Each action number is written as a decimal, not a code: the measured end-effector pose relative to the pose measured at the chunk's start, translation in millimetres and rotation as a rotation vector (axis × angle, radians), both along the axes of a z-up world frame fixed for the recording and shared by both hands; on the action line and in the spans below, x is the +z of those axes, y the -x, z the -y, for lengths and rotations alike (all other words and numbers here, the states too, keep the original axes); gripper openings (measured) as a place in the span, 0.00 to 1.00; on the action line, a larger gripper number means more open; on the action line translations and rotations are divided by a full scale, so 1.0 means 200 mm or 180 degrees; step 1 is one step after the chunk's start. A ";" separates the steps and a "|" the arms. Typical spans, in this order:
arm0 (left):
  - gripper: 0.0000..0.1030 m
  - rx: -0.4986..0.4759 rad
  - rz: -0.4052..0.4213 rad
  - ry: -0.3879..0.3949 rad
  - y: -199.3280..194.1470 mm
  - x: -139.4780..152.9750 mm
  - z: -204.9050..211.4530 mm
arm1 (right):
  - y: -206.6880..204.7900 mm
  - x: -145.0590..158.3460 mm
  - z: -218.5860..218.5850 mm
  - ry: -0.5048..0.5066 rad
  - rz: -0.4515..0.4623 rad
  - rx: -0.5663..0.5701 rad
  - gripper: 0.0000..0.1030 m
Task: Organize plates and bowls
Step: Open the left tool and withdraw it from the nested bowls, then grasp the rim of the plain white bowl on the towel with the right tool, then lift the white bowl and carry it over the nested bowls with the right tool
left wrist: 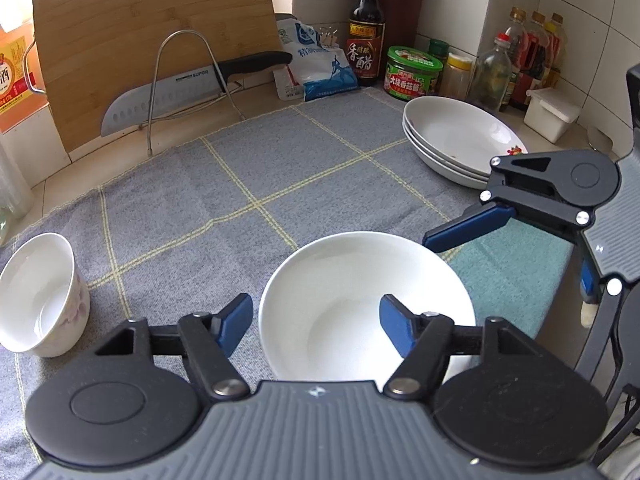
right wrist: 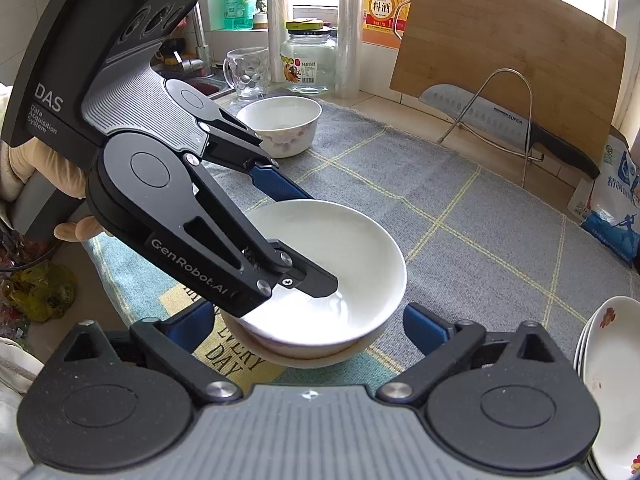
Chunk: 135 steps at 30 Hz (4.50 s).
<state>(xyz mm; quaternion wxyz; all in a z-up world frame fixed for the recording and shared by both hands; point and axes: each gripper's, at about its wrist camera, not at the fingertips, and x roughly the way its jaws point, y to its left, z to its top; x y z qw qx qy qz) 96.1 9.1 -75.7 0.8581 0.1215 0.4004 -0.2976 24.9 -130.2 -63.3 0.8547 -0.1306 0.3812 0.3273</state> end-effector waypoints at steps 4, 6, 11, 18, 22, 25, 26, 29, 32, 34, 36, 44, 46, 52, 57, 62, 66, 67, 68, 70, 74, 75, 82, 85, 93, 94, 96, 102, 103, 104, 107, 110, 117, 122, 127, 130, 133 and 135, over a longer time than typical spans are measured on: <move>0.83 0.0073 0.0081 0.0035 0.01 0.04 -0.03 | 0.00 0.01 0.00 0.0003 0.0035 -0.0011 1.00; 0.86 0.0116 0.0140 0.0049 0.02 0.06 -0.06 | 0.00 0.03 0.00 0.0000 0.0063 -0.0012 1.00; 0.91 0.0271 0.0238 0.0069 0.03 0.10 -0.14 | -0.01 0.06 0.01 -0.0033 0.0129 -0.0015 1.00; 0.91 0.0522 0.0303 0.0054 0.01 0.11 -0.26 | -0.09 0.13 -0.01 -0.0161 0.0189 -0.0042 1.00; 0.91 0.0652 0.0395 0.0013 0.01 0.10 -0.34 | -0.16 0.17 -0.06 -0.0139 0.0236 0.0013 1.00; 0.91 0.0734 0.0405 0.0045 0.00 0.09 -0.41 | -0.22 0.18 -0.13 -0.0081 0.0260 0.0061 1.00; 0.91 0.0753 0.0416 0.0052 -0.01 0.08 -0.44 | -0.24 0.18 -0.15 -0.0070 0.0254 0.0066 1.00; 0.91 0.0828 0.0451 0.0009 -0.02 0.05 -0.51 | -0.31 0.18 -0.22 -0.0036 0.0204 0.0088 1.00; 0.91 0.0949 0.0479 -0.0074 -0.03 0.00 -0.58 | -0.38 0.18 -0.31 0.0023 0.0182 0.0144 1.00; 0.91 0.1065 0.0495 -0.0128 -0.04 -0.04 -0.63 | -0.42 0.19 -0.38 0.0057 0.0161 0.0183 1.00; 0.91 0.1163 0.0511 -0.0189 -0.06 -0.08 -0.67 | -0.47 0.19 -0.44 0.0067 0.0141 0.0223 1.00; 0.91 0.1286 0.0677 -0.0325 -0.15 -0.21 -0.74 | -0.71 0.17 -0.65 0.0037 -0.0011 0.0277 1.00; 0.91 0.1295 0.0680 -0.0285 -0.19 -0.23 -0.75 | -0.78 0.15 -0.69 0.0014 -0.0089 0.0268 1.00; 0.91 0.1285 0.0727 -0.0237 -0.27 -0.25 -0.76 | -0.98 0.05 -0.82 0.0041 -0.0299 0.0202 0.96; 0.89 0.1240 0.0709 -0.0208 -0.32 -0.27 -0.77 | -1.08 -0.05 -0.92 0.0113 -0.0463 0.0222 0.88; 0.89 0.1200 0.0737 -0.0219 -0.33 -0.27 -0.75 | -1.15 -0.11 -0.97 0.0101 -0.0576 0.0231 0.82; 0.89 0.1195 0.0725 -0.0174 -0.35 -0.27 -0.76 | -1.18 -0.14 -1.00 0.0116 -0.0597 0.0271 0.77; 0.89 0.1194 0.0730 -0.0175 -0.35 -0.26 -0.76 | -1.18 -0.14 -1.01 0.0113 -0.0601 0.0280 0.75; 0.89 0.1181 0.0731 -0.0175 -0.35 -0.26 -0.76 | -1.18 -0.15 -1.02 0.0105 -0.0609 0.0293 0.74; 0.88 0.1169 0.0737 -0.0175 -0.35 -0.26 -0.76 | -1.19 -0.15 -1.03 0.0101 -0.0622 0.0312 0.72; 0.88 0.1164 0.0735 -0.0163 -0.36 -0.27 -0.76 | -1.20 -0.16 -1.03 0.0102 -0.0639 0.0322 0.70; 0.88 0.1164 0.0737 -0.0162 -0.36 -0.27 -0.76 | -1.20 -0.16 -1.03 0.0097 -0.0643 0.0326 0.70; 0.88 0.1130 0.0759 -0.0162 -0.37 -0.27 -0.76 | -1.20 -0.17 -1.04 0.0083 -0.0672 0.0358 0.68; 0.88 0.1127 0.0761 -0.0159 -0.37 -0.27 -0.76 | -1.20 -0.16 -1.05 0.0090 -0.0681 0.0367 0.67; 0.89 0.1075 0.0739 -0.0045 -0.36 -0.25 -0.79 | -1.21 -0.16 -1.05 0.0091 -0.0679 0.0379 0.67; 0.89 0.1073 0.0725 -0.0031 -0.36 -0.25 -0.79 | -1.21 -0.16 -1.05 0.0092 -0.0678 0.0379 0.67; 0.89 0.1071 0.0702 -0.0001 -0.37 -0.25 -0.80 | -1.21 -0.16 -1.04 0.0095 -0.0680 0.0379 0.67; 0.89 0.1067 0.0695 0.0033 -0.36 -0.24 -0.80 | -1.21 -0.16 -1.05 0.0105 -0.0693 0.0391 0.67; 0.90 0.1064 0.0697 0.0038 -0.36 -0.24 -0.80 | -1.21 -0.16 -1.05 0.0101 -0.0696 0.0391 0.67; 0.90 0.1066 0.0698 0.0047 -0.36 -0.24 -0.81 | -1.21 -0.16 -1.05 0.0097 -0.0704 0.0394 0.67; 0.90 0.1065 0.0679 0.0076 -0.36 -0.24 -0.82 | -1.21 -0.16 -1.05 0.0102 -0.0706 0.0404 0.67; 0.90 0.1048 0.0690 0.0084 -0.36 -0.24 -0.82 | -1.21 -0.16 -1.05 0.0101 -0.0711 0.0408 0.67; 0.89 0.1037 0.0671 0.0154 -0.36 -0.25 -0.82 | -1.21 -0.16 -1.05 0.0109 -0.0712 0.0402 0.64; 0.89 0.1048 0.0664 0.0151 -0.37 -0.24 -0.81 | -1.21 -0.15 -1.04 0.0101 -0.0722 0.0393 0.64; 0.89 0.1025 0.0626 0.0144 -0.35 -0.22 -0.81 | -1.19 -0.12 -1.03 0.0061 -0.0753 0.0409 0.64; 0.89 0.0997 0.0602 0.0128 -0.33 -0.18 -0.79 | -1.16 -0.10 -1.00 0.0021 -0.0779 0.0405 0.64; 0.89 0.0958 0.0587 0.0110 -0.30 -0.14 -0.77 | -1.13 -0.06 -0.97 -0.0021 -0.0787 0.0394 0.64; 0.89 0.0932 0.0569 0.0103 -0.27 -0.10 -0.75 | -1.10 -0.03 -0.94 -0.0045 -0.0789 0.0386 0.64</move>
